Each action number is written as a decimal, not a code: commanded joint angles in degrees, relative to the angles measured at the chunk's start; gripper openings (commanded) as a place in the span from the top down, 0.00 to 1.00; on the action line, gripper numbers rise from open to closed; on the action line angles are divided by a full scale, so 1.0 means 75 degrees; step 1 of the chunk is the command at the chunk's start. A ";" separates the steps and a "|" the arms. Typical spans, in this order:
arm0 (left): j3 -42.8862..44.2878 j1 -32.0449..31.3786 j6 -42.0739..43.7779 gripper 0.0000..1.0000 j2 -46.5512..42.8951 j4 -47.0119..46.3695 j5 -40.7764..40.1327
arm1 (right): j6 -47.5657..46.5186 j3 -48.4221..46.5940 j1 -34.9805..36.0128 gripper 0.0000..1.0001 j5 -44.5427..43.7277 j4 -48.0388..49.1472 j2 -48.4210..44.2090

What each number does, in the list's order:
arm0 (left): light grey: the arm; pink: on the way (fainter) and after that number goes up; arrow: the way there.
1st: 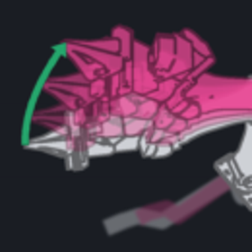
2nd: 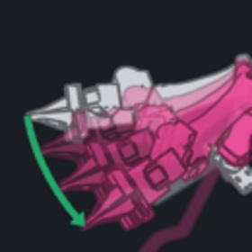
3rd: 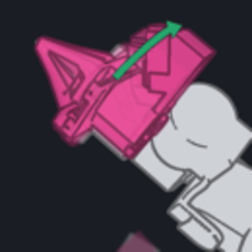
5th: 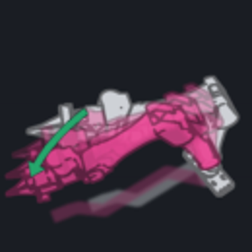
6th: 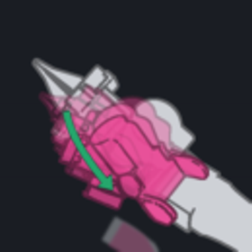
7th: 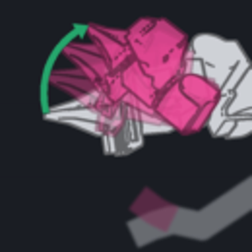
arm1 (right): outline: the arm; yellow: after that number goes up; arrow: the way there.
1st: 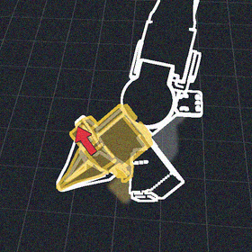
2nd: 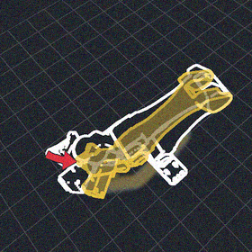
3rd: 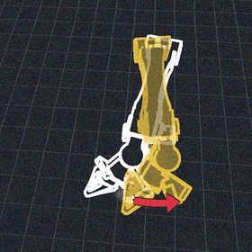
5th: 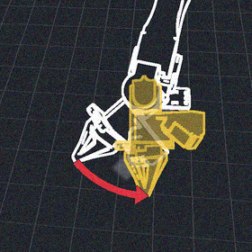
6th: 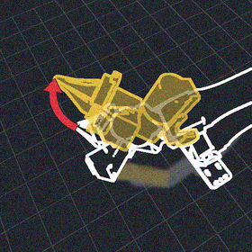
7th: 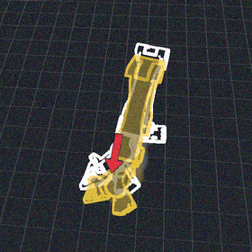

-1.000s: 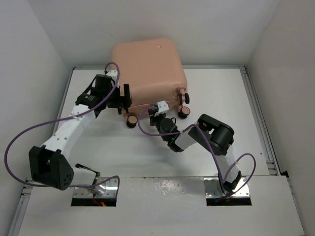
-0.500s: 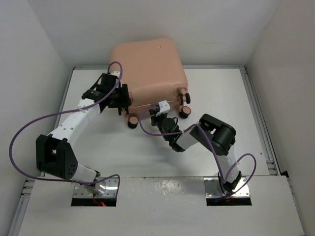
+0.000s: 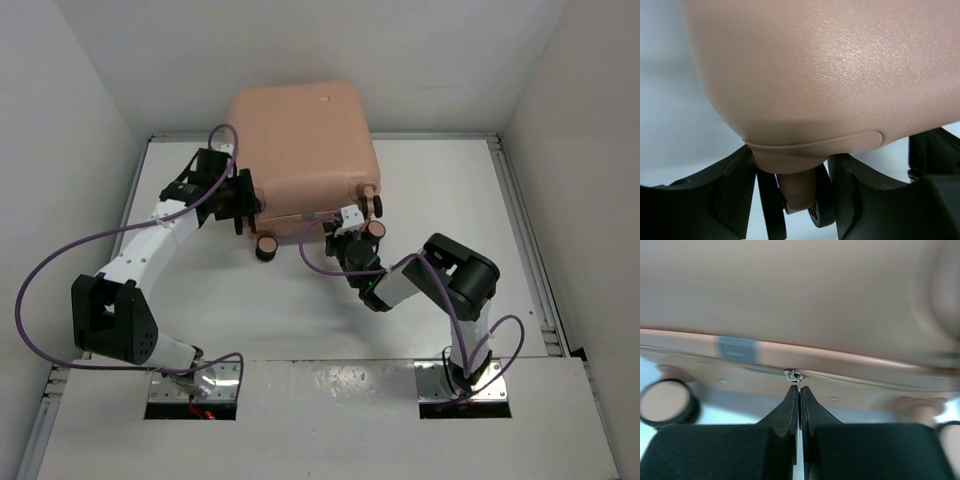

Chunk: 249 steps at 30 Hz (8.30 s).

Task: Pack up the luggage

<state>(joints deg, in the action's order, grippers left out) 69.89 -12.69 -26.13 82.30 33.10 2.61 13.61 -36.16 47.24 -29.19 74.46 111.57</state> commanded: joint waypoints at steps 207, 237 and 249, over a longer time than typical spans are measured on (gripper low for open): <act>-0.1159 0.0154 1.0217 1.00 -0.1281 0.1973 0.1103 | 0.0423 0.0436 -0.5713 1.00 0.9783 0.1593 -0.0975; 0.1345 0.2654 1.3351 1.00 0.3077 -0.0323 0.1106 | -0.0442 -0.1950 -0.7565 1.00 1.0022 0.0797 0.0590; 0.2645 0.2348 1.2215 1.00 0.4271 -0.0734 0.0226 | -0.1286 -0.4970 -0.7108 1.00 0.7702 0.0690 0.2994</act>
<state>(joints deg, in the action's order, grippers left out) 89.95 2.20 69.93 107.04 26.59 19.53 11.20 -66.87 -3.11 46.70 74.26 130.85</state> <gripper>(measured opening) 0.593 0.003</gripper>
